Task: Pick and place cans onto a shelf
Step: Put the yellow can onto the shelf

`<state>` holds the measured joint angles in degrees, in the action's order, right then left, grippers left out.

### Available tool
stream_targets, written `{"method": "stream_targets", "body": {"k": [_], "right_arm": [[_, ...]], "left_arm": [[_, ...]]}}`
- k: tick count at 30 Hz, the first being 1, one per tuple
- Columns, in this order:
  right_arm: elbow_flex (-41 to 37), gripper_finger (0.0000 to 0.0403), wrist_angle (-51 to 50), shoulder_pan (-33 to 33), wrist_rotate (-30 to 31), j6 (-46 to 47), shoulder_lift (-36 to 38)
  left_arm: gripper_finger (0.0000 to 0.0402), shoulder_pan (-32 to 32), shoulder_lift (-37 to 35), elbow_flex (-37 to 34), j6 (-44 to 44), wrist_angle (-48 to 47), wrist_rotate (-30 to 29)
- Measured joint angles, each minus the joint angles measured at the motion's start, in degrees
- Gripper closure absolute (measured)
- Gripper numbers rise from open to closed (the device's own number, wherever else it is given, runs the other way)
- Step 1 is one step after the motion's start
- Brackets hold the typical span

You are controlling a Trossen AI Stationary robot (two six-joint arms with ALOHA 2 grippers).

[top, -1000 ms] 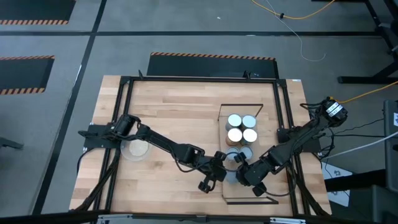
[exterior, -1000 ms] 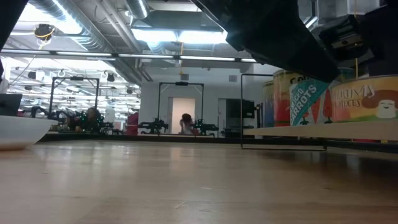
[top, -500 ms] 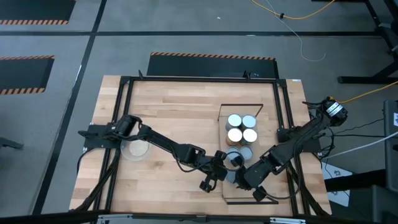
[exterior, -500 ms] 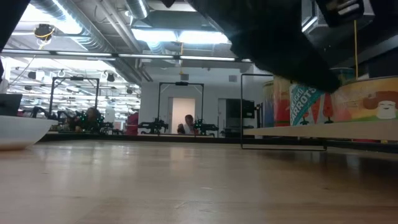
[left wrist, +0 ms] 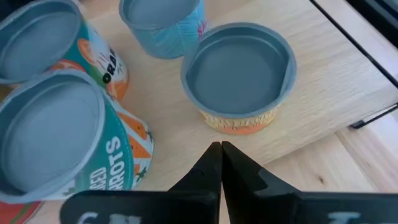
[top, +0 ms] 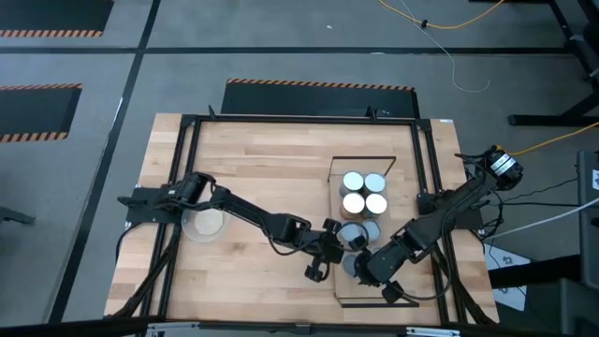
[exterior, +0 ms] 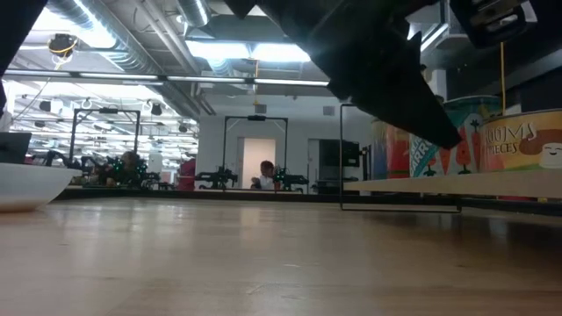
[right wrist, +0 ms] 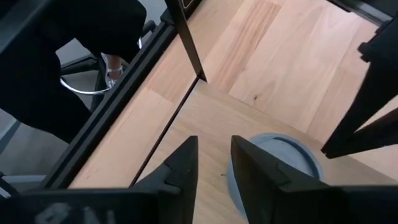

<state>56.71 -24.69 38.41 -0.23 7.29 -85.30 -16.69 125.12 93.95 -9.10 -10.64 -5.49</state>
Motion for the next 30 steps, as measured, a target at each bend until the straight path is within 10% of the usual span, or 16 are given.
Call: {"method": "stream_targets", "body": {"k": [30], "right_arm": [[-0.1,0.0302,-5.4,0.0,-2.1,0.0,-4.4]], "left_arm": [[0.0400,-0.3,0.0,0.0,0.0,3.7,3.6]]}}
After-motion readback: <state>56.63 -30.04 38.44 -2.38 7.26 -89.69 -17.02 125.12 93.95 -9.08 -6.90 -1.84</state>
